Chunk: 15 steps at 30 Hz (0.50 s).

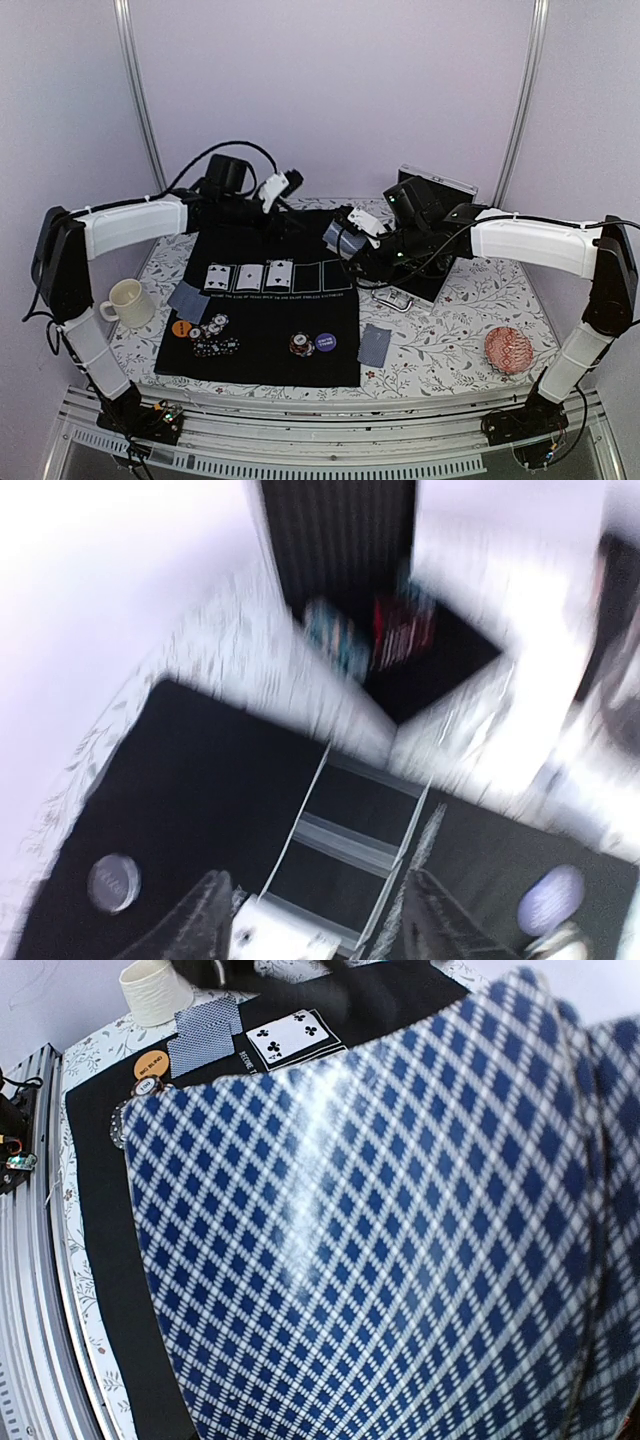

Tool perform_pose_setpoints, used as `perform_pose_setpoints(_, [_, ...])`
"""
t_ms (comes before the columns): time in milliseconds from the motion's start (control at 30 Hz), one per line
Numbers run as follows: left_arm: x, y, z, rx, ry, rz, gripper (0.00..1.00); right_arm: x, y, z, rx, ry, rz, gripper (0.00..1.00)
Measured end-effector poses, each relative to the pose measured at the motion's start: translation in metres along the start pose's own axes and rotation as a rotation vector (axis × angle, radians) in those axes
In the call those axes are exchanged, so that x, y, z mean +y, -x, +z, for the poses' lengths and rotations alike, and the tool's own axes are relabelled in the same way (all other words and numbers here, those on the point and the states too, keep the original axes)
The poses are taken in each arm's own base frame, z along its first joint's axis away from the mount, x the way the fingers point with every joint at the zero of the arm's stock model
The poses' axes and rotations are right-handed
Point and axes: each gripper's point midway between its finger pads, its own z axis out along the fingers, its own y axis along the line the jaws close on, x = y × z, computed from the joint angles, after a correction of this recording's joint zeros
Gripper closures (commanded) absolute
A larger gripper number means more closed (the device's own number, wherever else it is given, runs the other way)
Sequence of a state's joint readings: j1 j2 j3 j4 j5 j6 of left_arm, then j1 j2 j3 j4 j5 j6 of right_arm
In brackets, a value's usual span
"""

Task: Distribute texas hold em gaming equipment
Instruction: Flop the poker card into the community card area, then pick up the poker card from the face-down deck piles.

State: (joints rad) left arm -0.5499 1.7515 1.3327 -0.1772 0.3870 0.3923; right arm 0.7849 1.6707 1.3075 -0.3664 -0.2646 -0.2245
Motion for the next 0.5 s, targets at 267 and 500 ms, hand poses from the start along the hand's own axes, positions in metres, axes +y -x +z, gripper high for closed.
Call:
perform_pose_setpoints(267, [-0.014,0.059,-0.036,-0.187,-0.286,-0.433,0.17,0.000,0.001,0.000,-0.002,0.001,-0.001,0.63])
perform_pose_setpoints(500, [-0.055,0.072,-0.033,-0.169,-0.418,-0.496,0.21,0.001,0.006,-0.001,-0.010,0.007,-0.003,0.63])
